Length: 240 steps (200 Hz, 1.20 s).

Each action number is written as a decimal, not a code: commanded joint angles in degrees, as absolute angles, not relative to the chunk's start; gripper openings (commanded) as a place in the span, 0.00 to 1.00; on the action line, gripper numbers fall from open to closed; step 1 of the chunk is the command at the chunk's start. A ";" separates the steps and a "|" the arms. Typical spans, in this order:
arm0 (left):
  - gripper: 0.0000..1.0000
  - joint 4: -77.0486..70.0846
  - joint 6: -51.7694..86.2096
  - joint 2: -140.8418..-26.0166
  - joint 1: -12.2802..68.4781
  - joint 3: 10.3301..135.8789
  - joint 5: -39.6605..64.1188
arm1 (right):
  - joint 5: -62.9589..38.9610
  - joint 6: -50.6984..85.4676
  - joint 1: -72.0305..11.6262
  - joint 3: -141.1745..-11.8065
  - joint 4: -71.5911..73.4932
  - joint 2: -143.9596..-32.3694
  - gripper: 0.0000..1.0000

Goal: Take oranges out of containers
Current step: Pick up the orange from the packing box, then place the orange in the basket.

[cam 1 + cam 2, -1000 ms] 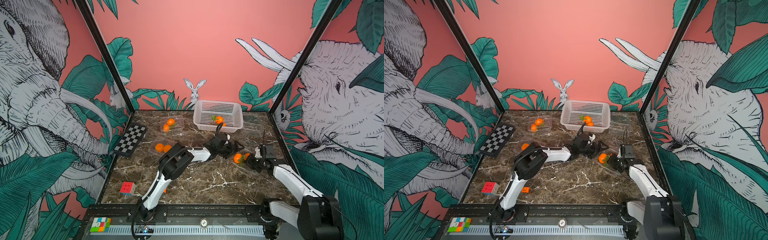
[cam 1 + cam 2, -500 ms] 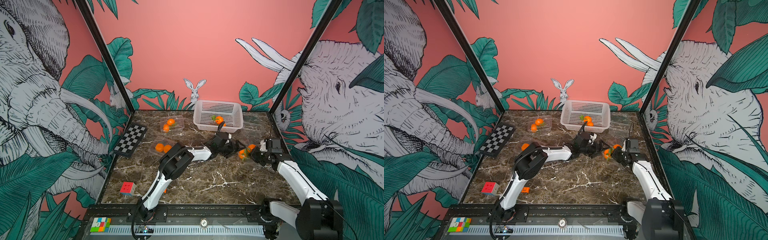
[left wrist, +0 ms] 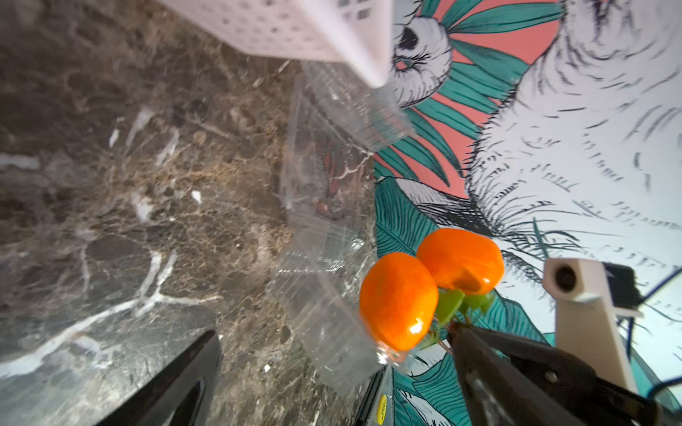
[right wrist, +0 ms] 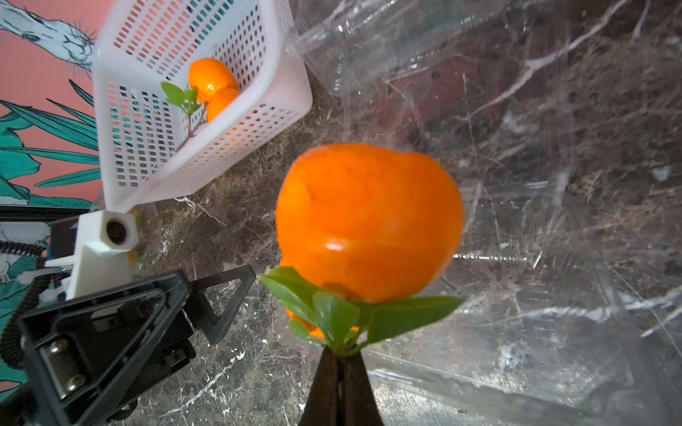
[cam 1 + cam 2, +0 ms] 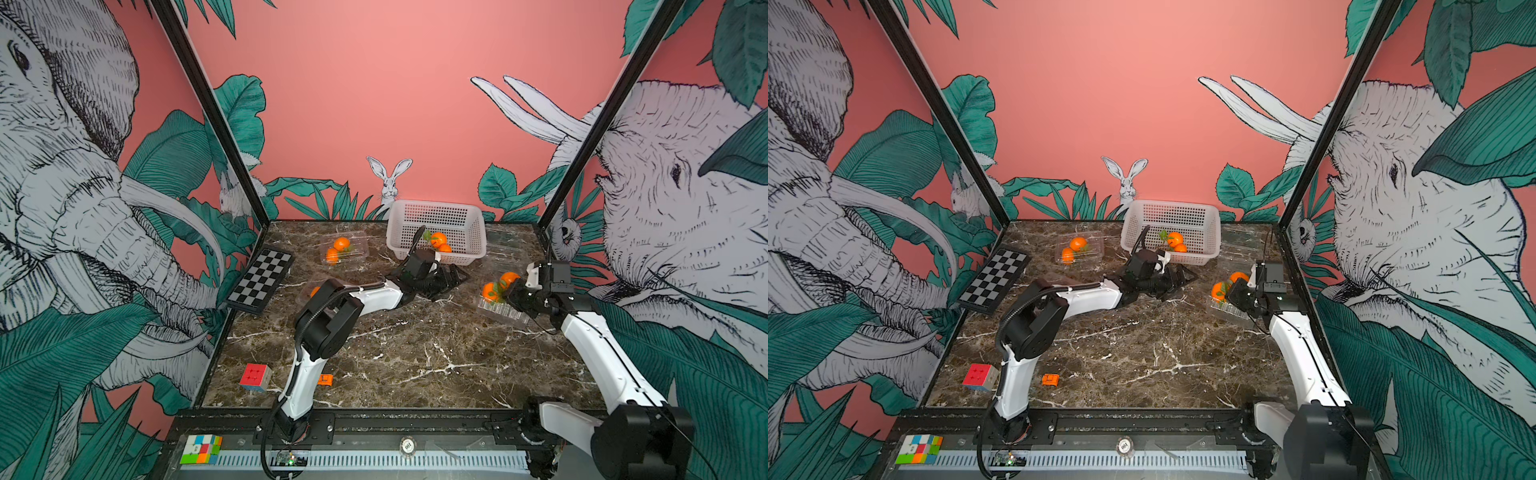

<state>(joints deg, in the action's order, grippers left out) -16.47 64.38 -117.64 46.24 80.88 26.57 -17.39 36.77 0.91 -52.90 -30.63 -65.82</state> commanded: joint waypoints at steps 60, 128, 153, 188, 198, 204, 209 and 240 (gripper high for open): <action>0.99 6.97 48.62 -108.34 39.20 91.85 21.80 | -20.44 45.23 -2.26 -62.00 -12.24 -74.88 0.00; 0.99 13.53 46.58 -107.08 31.00 95.19 22.77 | -18.70 49.09 -11.18 -79.24 -1.94 -94.92 0.00; 0.99 13.71 46.78 -107.07 29.81 94.60 24.56 | -18.75 49.66 -13.56 -86.15 -1.46 -103.25 0.00; 0.99 13.24 45.97 -105.86 27.78 91.24 25.44 | -19.08 49.29 -15.94 -95.32 -0.80 -114.23 0.00; 0.99 12.67 46.19 -105.43 27.13 89.89 25.78 | -19.49 49.23 -16.56 -97.51 -0.56 -117.10 0.00; 0.99 12.44 46.24 -105.27 26.84 89.17 25.98 | -19.67 49.22 -16.89 -98.70 -0.15 -118.67 0.00; 0.99 12.29 46.24 -105.12 26.60 88.56 26.10 | -19.74 49.24 -17.17 -99.61 -0.01 -119.77 0.00; 0.99 11.66 45.87 -104.10 26.07 85.37 26.54 | -19.52 49.11 -18.36 -105.79 -1.45 -126.80 0.00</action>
<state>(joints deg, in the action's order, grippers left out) 12.14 46.89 -107.68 26.68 87.74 25.56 -19.35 49.36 -17.58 -101.58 -2.83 -123.81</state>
